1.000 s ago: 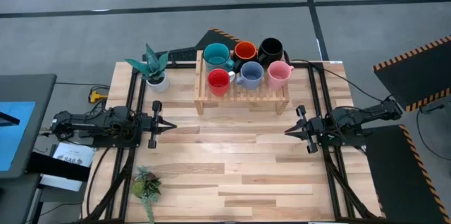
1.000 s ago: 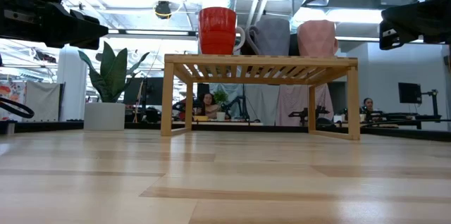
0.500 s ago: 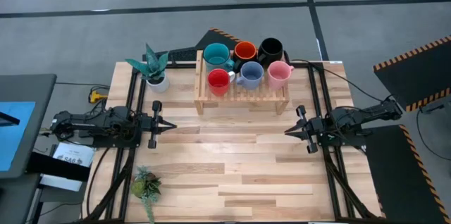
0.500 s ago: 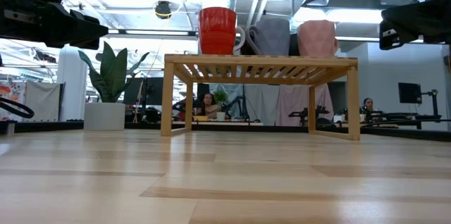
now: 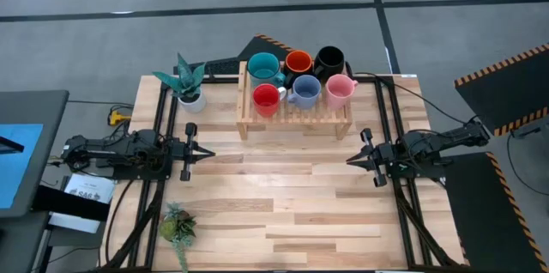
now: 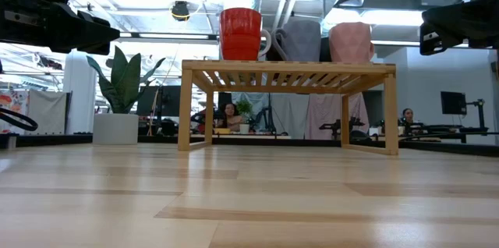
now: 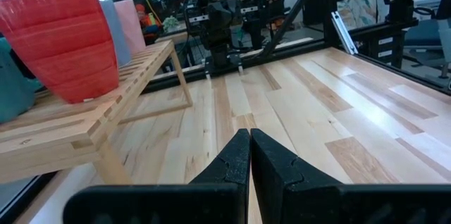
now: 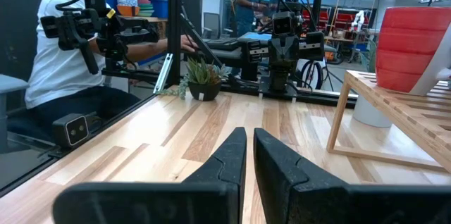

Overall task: Place coffee mugs
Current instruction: Return to Home Position

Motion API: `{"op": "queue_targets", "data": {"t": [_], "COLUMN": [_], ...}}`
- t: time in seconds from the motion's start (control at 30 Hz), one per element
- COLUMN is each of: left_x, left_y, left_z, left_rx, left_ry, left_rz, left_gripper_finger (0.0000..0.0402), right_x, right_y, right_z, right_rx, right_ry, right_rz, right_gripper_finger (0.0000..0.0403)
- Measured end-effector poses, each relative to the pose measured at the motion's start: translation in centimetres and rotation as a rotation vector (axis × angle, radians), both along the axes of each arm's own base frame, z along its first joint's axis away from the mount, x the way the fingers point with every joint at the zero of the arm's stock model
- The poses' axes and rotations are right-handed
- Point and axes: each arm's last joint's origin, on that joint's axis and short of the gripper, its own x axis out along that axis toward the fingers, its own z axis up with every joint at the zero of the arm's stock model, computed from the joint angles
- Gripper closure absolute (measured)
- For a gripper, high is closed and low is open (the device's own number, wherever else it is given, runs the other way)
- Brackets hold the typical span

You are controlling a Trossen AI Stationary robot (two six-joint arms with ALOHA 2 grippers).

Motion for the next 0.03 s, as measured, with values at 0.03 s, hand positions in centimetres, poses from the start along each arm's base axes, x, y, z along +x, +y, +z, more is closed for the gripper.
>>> {"op": "queue_targets", "data": {"t": [0.03], "left_x": [0.00], "left_y": [0.00], "left_z": [0.00], "left_rx": [0.001], "left_ry": [0.000], "left_rz": [0.000], "left_gripper_finger": [0.0401], "right_x": [0.00], "right_y": [0.00], "right_z": [0.00], "right_rx": [0.000], "right_ry": [0.000], "right_rz": [0.000], "right_gripper_finger": [0.0347]}}
